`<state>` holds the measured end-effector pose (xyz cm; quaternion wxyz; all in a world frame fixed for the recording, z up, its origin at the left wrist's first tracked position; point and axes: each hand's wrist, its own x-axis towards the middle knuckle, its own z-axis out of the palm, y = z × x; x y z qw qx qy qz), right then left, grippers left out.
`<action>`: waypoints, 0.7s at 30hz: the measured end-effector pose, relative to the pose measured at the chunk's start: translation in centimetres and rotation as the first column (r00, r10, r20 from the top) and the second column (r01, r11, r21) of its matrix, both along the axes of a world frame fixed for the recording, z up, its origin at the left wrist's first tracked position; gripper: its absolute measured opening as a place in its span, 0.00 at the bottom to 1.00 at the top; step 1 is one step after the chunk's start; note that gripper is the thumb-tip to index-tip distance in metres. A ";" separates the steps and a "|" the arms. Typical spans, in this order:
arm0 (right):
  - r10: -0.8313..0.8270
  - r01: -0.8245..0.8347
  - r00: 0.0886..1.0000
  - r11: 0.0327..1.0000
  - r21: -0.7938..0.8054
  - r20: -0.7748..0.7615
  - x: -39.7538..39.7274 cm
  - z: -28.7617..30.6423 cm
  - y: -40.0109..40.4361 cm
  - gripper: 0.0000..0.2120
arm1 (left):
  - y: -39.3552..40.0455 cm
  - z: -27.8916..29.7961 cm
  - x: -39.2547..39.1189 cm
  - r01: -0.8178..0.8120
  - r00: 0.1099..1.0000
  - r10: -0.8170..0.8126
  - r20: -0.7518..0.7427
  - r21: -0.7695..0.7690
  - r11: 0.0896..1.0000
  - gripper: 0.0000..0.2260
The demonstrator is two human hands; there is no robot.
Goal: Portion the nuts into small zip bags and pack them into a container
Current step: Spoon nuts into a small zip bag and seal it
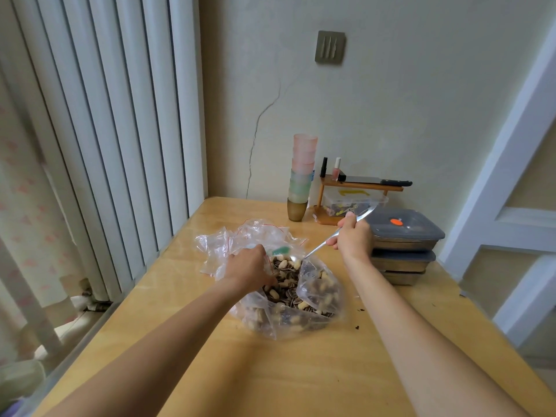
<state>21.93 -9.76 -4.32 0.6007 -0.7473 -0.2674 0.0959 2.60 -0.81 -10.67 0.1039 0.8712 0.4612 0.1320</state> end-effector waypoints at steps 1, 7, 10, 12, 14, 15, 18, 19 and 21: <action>0.007 -0.007 1.000 1.000 0.003 0.008 -0.1 0.1 0.0 0.20 | 0.0 -0.1 0.3 0.003 1.000 -0.003 0.005 -0.007 1.000 0.24; 0.040 -0.042 0.995 0.999 0.013 0.095 -0.4 0.7 0.0 0.20 | -0.4 0.0 1.5 0.009 0.998 -0.004 0.068 -0.072 0.997 0.24; 0.017 -0.022 0.989 0.999 0.029 0.148 -0.3 1.2 -0.2 0.20 | -0.4 0.1 1.6 -0.004 0.996 0.013 0.084 -0.112 0.994 0.25; 0.014 -0.020 0.986 0.999 0.039 0.166 -0.3 1.5 -0.3 0.19 | -0.3 0.0 1.6 -0.007 0.996 0.019 0.087 -0.130 0.991 0.26; 0.029 -0.036 0.984 0.999 0.038 0.174 -0.3 1.6 -0.4 0.19 | -0.2 -0.1 1.6 0.001 0.996 0.012 0.091 -0.139 0.990 0.28; 0.042 -0.048 0.983 0.998 0.030 0.177 -0.3 1.6 -0.3 0.19 | -0.2 -0.1 1.6 0.022 0.995 -0.008 0.099 -0.137 0.990 0.29; 0.090 -0.092 0.980 0.996 0.008 0.175 -0.3 1.2 0.0 0.19 | -0.5 0.0 1.5 0.114 0.985 -0.094 0.147 -0.135 0.984 0.30; 0.096 -0.098 0.981 0.995 0.005 0.170 -0.3 1.0 0.0 0.19 | -0.6 0.1 1.5 0.132 0.982 -0.110 0.155 -0.136 0.982 0.31; 0.096 -0.099 0.981 0.995 0.007 0.166 -0.4 0.9 0.0 0.19 | -0.6 0.1 1.3 0.142 0.979 -0.119 0.165 -0.135 0.981 0.31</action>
